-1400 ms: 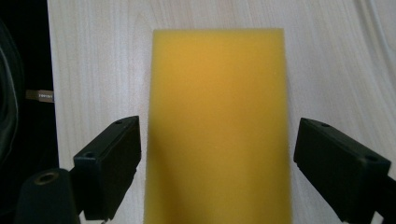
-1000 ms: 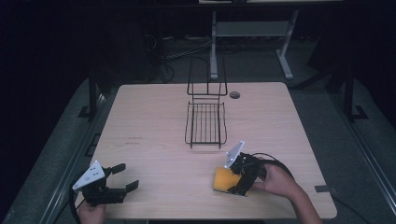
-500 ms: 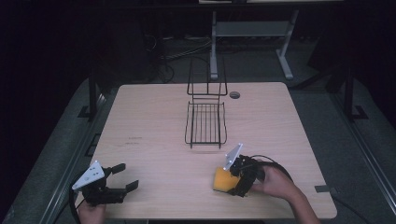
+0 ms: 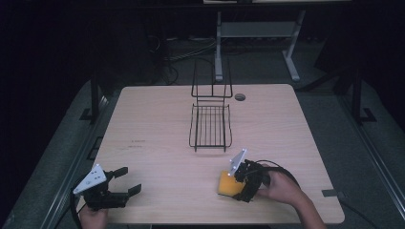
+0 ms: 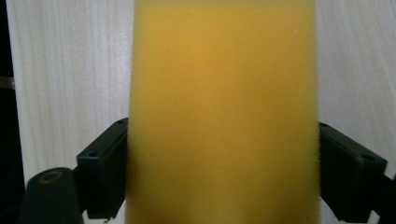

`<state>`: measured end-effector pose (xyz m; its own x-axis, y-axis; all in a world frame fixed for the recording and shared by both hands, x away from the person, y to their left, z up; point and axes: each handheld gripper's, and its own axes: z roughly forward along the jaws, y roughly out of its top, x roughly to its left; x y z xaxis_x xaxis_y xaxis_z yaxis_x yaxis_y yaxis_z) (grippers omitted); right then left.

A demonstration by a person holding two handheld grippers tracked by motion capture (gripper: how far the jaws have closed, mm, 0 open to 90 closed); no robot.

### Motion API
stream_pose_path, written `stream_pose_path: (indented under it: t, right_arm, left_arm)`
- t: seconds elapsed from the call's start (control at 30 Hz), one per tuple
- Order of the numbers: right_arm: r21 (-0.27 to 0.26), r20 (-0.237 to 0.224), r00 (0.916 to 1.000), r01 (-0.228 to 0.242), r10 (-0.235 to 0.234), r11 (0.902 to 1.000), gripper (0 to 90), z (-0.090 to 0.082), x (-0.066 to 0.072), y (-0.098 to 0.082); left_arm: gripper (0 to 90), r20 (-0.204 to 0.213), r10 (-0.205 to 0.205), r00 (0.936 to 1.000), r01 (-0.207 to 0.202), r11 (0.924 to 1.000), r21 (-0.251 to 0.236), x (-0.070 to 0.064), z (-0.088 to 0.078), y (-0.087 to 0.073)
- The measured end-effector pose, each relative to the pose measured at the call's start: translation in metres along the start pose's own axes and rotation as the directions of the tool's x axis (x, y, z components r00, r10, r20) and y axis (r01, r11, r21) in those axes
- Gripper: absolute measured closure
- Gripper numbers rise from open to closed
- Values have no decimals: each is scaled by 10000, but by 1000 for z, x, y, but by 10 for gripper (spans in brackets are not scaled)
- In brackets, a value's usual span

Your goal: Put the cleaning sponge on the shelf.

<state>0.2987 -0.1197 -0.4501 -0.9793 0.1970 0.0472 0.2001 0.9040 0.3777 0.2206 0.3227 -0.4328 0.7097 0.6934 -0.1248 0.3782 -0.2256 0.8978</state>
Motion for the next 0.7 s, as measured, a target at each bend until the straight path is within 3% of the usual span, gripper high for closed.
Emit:
stream_pose_path:
  t: [0.7]
  right_arm:
    - [-186,-68,9998,170,-171,9997,212,-5,-1,2]
  left_arm:
    - [141,13,30,10000,-30,10000,-20,0,0,0]
